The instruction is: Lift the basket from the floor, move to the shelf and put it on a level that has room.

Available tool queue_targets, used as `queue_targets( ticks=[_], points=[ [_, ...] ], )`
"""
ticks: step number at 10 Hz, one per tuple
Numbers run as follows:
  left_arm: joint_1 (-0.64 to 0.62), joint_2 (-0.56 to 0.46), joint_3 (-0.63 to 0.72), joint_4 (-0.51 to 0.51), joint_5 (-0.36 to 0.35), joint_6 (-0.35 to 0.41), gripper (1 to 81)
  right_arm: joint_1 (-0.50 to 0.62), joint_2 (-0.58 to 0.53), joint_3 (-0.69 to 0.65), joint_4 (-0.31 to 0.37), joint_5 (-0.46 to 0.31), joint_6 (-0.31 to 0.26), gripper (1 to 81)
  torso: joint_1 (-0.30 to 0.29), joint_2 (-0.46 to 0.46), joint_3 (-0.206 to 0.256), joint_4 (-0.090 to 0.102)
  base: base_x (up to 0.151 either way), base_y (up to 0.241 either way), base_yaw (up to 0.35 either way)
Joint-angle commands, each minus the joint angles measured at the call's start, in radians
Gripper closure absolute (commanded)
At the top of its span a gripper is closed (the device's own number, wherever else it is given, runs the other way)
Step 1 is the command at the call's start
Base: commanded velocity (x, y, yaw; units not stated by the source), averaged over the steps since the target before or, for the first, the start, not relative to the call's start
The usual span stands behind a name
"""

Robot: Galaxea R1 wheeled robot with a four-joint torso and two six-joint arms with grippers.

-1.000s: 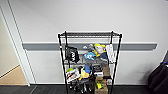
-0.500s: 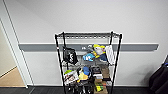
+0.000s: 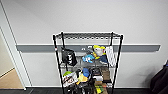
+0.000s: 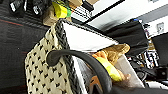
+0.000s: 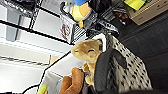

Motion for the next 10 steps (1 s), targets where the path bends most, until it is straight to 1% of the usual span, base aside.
queue_targets(
  ticks=[1, 4, 6, 8, 9, 10],
  points=[
    [-0.144, -0.023, 0.031, -0.004, 0.027, 0.007, 81.1, 0.132, -0.032, 0.031, 0.005, -0.003, 0.004, 81.1, 0.000, 0.000, 0.000, 0.000, 0.093, 0.000, 0.000],
    [-0.138, -0.025, 0.032, -0.004, 0.026, 0.007, 81.1, 0.132, -0.034, 0.034, 0.005, -0.003, 0.004, 81.1, 0.000, 0.000, 0.000, 0.000, 0.093, 0.000, 0.000],
    [-0.113, -0.048, 0.064, -0.003, 0.018, 0.015, 81.1, 0.103, -0.038, 0.050, 0.003, -0.001, 0.001, 81.1, 0.000, 0.000, 0.000, 0.000, 0.093, 0.000, 0.000],
    [-0.067, -0.082, 0.109, 0.008, -0.051, 0.030, 81.1, 0.065, -0.054, 0.074, -0.018, 0.013, 0.001, 81.1, 0.000, 0.000, 0.000, 0.000, 0.105, 0.000, 0.000],
    [-0.047, -0.098, 0.129, 0.016, -0.069, 0.033, 81.1, 0.049, -0.074, 0.101, -0.020, 0.035, 0.001, 81.1, -0.001, 0.000, 0.000, 0.000, 0.112, 0.000, 0.000],
    [-0.033, -0.105, 0.136, 0.028, -0.071, 0.033, 81.1, 0.040, -0.086, 0.120, -0.027, 0.046, 0.001, 81.1, 0.000, 0.000, 0.000, 0.000, 0.112, 0.000, 0.000]
  ],
)
